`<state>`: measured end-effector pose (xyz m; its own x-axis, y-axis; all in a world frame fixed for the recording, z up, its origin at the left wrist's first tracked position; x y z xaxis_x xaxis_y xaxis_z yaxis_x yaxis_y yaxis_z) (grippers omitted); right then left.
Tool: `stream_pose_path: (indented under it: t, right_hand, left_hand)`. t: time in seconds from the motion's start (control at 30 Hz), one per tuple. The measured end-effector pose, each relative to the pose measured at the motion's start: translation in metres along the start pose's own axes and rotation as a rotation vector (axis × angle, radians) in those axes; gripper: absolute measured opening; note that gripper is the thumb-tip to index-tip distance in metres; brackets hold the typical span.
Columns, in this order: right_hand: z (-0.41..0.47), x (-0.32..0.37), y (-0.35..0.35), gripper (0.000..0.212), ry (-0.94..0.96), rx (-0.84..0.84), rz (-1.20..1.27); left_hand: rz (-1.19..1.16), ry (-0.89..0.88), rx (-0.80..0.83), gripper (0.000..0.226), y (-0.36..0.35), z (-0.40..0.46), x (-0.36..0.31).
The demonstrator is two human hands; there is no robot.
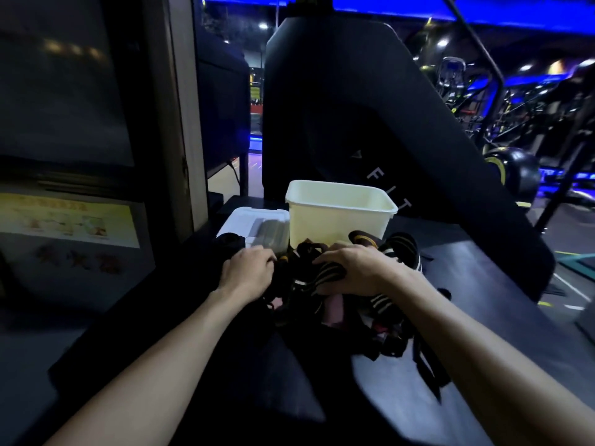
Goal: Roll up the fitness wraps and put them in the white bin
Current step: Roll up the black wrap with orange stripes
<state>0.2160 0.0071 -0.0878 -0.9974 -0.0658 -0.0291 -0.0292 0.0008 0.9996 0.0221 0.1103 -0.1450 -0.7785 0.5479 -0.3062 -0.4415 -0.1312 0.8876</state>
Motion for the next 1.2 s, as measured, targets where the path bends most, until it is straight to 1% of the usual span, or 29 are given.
stream_pose_path:
  t: [0.1, 0.17, 0.27, 0.33, 0.4, 0.43, 0.47, 0.5, 0.57, 0.63, 0.7, 0.73, 0.8, 0.87, 0.9, 0.93, 0.97, 1.0, 1.03, 1.07, 1.13, 1.17, 1.2]
  right_hand:
    - [0.0, 0.002, -0.007, 0.059, 0.03, -0.018, -0.041]
    - [0.001, 0.004, -0.009, 0.055, 0.043, -0.025, -0.043]
    - [0.002, 0.009, -0.012, 0.054, 0.075, -0.036, -0.037]
    - [0.004, 0.013, -0.014, 0.055, 0.091, -0.063, -0.011]
    - [0.005, 0.016, -0.017, 0.056, 0.099, -0.098, 0.041]
    - [0.005, 0.018, -0.018, 0.054, 0.103, -0.11, 0.049]
    - [0.006, 0.019, -0.019, 0.053, 0.112, -0.129, 0.05]
    - [0.006, 0.022, -0.018, 0.054, 0.12, -0.152, 0.06]
    - [0.004, 0.028, -0.016, 0.058, 0.13, -0.198, 0.167]
    - [-0.005, 0.036, -0.007, 0.059, 0.145, -0.265, 0.46]
    - [-0.02, 0.045, 0.003, 0.06, 0.179, -0.313, 0.756]
    - [-0.03, 0.049, 0.009, 0.059, 0.197, -0.33, 0.854]
    - [-0.051, 0.052, 0.016, 0.048, 0.191, -0.361, 1.007]
    - [-0.066, 0.047, 0.02, 0.037, 0.143, -0.393, 1.099]
    - [-0.074, 0.043, 0.021, 0.035, 0.11, -0.394, 1.091]
    - [-0.08, 0.038, 0.021, 0.04, 0.079, -0.394, 1.065]
    - [-0.087, 0.033, 0.021, 0.049, 0.059, -0.396, 1.057]
    - [-0.094, 0.027, 0.024, 0.057, 0.064, -0.409, 1.1]
    - [-0.1, 0.017, 0.026, 0.058, 0.06, -0.433, 1.162]
    - [-0.107, 0.008, 0.03, 0.051, 0.043, -0.451, 1.26]
    - [-0.125, -0.009, 0.042, 0.031, -0.067, -0.445, 1.437]
    - [-0.134, -0.019, 0.047, 0.028, -0.121, -0.47, 1.489]
    - [-0.143, -0.03, 0.05, 0.025, -0.162, -0.533, 1.521]
  left_hand:
    - [-0.305, 0.083, -0.301, 0.021, 0.045, 0.007, -0.008]
    - [-0.461, 0.105, -0.38, 0.018, 0.078, 0.015, -0.013]
    - [-0.672, 0.064, -0.488, 0.016, 0.121, 0.017, -0.02]
    - [-0.764, 0.053, -0.609, 0.014, 0.147, 0.011, -0.024]
    - [-0.796, 0.06, -0.747, 0.011, 0.174, 0.003, -0.029]
    - [-0.81, 0.062, -0.789, 0.01, 0.185, 0.0, -0.031]
    - [-0.82, 0.05, -0.789, 0.01, 0.193, -0.001, -0.033]
    - [-0.821, 0.029, -0.752, 0.011, 0.198, -0.003, -0.037]
    - [-0.8, 0.005, -0.671, 0.018, 0.2, -0.006, -0.042]
    - [-0.769, 0.017, -0.64, 0.025, 0.2, -0.01, -0.045]
    - [-0.753, 0.024, -0.646, 0.026, 0.202, -0.013, -0.05]
    - [-0.76, 0.027, -0.651, 0.026, 0.202, -0.013, -0.054]
    - [-0.766, 0.031, -0.646, 0.023, 0.203, -0.014, -0.066]
    - [-0.753, 0.02, -0.632, 0.018, 0.201, -0.016, -0.083]
    - [-0.731, 0.018, -0.627, 0.016, 0.2, -0.017, -0.092]
    - [-0.707, 0.023, -0.622, 0.015, 0.197, -0.018, -0.1]
    - [-0.695, 0.027, -0.614, 0.014, 0.193, -0.019, -0.105]
    - [-0.7, 0.026, -0.598, 0.014, 0.188, -0.019, -0.111]
    - [-0.712, 0.022, -0.577, 0.014, 0.184, -0.02, -0.117]
    - [-0.722, 0.014, -0.549, 0.014, 0.18, -0.02, -0.122]
    - [-0.744, 0.006, -0.475, 0.017, 0.168, -0.019, -0.134]
    - [-0.762, 0.0, -0.415, 0.018, 0.16, -0.018, -0.141]
    - [-0.801, -0.025, -0.332, 0.019, 0.149, -0.017, -0.147]
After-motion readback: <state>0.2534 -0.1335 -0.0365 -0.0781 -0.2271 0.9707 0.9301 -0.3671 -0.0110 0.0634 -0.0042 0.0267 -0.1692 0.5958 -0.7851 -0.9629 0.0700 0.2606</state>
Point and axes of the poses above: each hand's wrist, its own z-axis towards the middle knuckle, its own y-axis out of the back of the hand, x = y × z, the point moved 3 cm from there along z, towards the middle knuckle, and after that the axes turned 3 degrees about -y, right-handed, at the moved point
